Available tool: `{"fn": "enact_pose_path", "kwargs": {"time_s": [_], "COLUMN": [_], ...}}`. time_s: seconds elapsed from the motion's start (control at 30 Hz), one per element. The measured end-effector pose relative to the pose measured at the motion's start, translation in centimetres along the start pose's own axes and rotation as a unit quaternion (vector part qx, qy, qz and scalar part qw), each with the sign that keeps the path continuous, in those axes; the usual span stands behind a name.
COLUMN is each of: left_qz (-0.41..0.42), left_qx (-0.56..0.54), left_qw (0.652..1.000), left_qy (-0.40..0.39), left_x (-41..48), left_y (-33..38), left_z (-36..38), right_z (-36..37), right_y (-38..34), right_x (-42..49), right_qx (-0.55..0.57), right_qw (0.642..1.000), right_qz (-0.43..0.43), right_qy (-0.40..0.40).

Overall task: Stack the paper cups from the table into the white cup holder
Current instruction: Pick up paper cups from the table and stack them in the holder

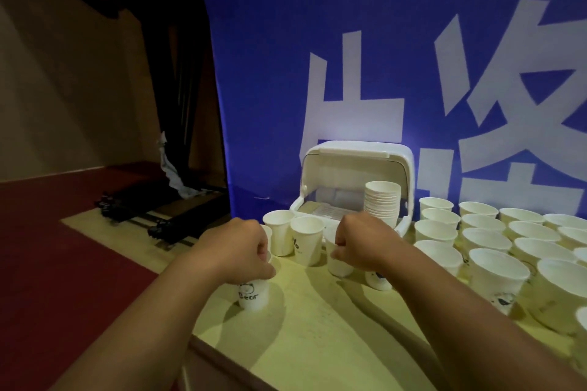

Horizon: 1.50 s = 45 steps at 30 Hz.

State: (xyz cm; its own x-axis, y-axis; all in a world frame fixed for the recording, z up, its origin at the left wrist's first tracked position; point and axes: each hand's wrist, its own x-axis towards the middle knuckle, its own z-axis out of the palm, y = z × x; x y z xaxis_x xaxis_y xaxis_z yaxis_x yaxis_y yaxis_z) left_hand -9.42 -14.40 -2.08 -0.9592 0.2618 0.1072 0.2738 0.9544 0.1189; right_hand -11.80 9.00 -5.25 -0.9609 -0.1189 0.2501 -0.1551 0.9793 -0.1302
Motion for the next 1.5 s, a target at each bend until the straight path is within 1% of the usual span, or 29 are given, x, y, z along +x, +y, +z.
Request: {"fn": "enact_pose_path", "kwargs": {"time_s": [0.2, 0.3, 0.37, 0.47, 0.53, 0.63, 0.7, 0.77, 0.83, 0.93, 1.03, 1.13, 1.3, 1.43, 1.5], "left_qz": [0.015, 0.027, 0.036, 0.058, 0.069, 0.075, 0.078, 0.09, 0.107, 0.133, 0.14, 0.149, 0.162, 0.165, 0.165], "left_qx": [0.01, -0.014, -0.042, -0.094, -0.114, -0.151, -0.191, -0.228, -0.261, -0.295, -0.304, -0.315, -0.321, -0.262, -0.193], "left_qw": [0.999, 0.998, 0.995, 0.986, 0.979, 0.958, 0.94, 0.921, 0.9, 0.869, 0.859, 0.861, 0.866, 0.9, 0.914], "left_qy": [0.033, 0.059, 0.083, 0.121, 0.157, 0.233, 0.273, 0.303, 0.332, 0.375, 0.386, 0.37, 0.347, 0.306, 0.316], "left_x": [0.2, 0.8, 1.4, 2.6, 3.7, 5.8, 7.4, 9.1, 10.7, 12.7, 14.3, 15.6, 16.5, 16.8, 16.7], "left_y": [0.8, 1.6, 2.3, 3.8, 5.3, 7.9, 9.6, 11.3, 12.8, 14.8, 16.3, 16.9, 17.5, 17.2, 16.8], "left_z": [0.2, -0.6, -1.2, -2.0, -2.2, -2.1, -1.6, -0.9, -0.3, 0.4, 1.4, 2.7, 5.2, 7.1, 7.5], "right_z": [-0.2, -1.3, -2.5, -4.8, -6.0, -7.1, -7.3, -7.3, -7.4, -7.5, -7.6, -7.4, -6.6, -6.2, -6.2], "right_y": [0.8, 1.3, 1.8, 3.0, 4.2, 6.1, 7.4, 8.3, 9.0, 9.7, 10.2, 10.4, 10.5, 10.5, 10.3], "right_x": [-0.4, -0.5, -0.6, -0.8, -1.0, -1.0, -0.7, -0.4, -0.3, -0.2, 0.1, 0.7, 1.9, 2.4, 2.5], "right_qx": [0.044, 0.094, 0.131, 0.187, 0.211, 0.267, 0.283, 0.275, 0.242, 0.206, 0.201, 0.208, 0.211, 0.188, 0.184], "right_qw": [0.999, 0.995, 0.99, 0.977, 0.965, 0.929, 0.906, 0.891, 0.881, 0.864, 0.844, 0.829, 0.834, 0.847, 0.859], "right_qz": [-0.002, -0.003, 0.004, 0.026, 0.039, 0.076, 0.104, 0.132, 0.15, 0.145, 0.137, 0.133, 0.133, 0.114, 0.111], "right_qy": [0.008, 0.025, 0.05, 0.102, 0.152, 0.246, 0.298, 0.335, 0.379, 0.436, 0.479, 0.502, 0.493, 0.483, 0.465]}}
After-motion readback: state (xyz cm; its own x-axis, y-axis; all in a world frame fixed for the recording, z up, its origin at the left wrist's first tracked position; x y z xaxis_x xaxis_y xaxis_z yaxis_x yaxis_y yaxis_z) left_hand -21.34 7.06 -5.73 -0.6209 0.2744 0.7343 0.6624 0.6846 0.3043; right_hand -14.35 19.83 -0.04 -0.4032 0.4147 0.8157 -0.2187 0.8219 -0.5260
